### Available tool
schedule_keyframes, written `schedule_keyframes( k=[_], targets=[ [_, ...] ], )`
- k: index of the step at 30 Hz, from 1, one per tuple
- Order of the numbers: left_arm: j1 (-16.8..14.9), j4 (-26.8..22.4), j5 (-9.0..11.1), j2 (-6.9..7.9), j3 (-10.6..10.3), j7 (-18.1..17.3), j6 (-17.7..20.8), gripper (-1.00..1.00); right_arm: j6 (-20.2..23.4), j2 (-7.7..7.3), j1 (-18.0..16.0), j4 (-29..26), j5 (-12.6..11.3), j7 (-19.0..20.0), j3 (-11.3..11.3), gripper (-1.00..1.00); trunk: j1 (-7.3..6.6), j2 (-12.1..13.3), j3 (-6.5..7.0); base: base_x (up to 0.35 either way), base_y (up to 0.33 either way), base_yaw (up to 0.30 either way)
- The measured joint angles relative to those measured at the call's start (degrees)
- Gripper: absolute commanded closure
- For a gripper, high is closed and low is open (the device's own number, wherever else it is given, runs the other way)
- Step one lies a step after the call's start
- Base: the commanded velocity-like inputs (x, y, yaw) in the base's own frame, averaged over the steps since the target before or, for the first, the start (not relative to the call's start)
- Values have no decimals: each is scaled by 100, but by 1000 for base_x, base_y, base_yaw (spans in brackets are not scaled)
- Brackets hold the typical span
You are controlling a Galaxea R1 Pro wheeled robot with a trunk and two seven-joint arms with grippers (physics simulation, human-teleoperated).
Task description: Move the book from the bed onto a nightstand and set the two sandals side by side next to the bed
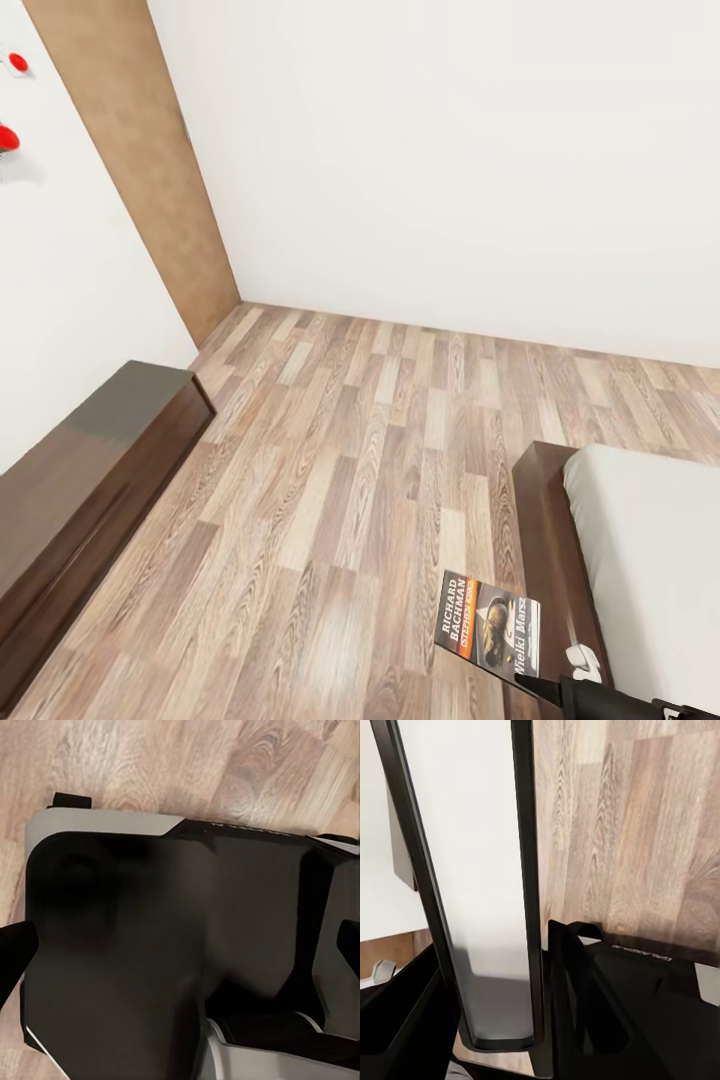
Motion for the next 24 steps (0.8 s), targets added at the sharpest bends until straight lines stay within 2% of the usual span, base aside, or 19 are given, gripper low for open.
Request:
schedule_keyframes(
  k=[24],
  targets=[
    [0,0,0,0,0,0,0,-100,-3,-1,0,0,0,4,-9,100,0,0,221,0,0,0]
  ],
)
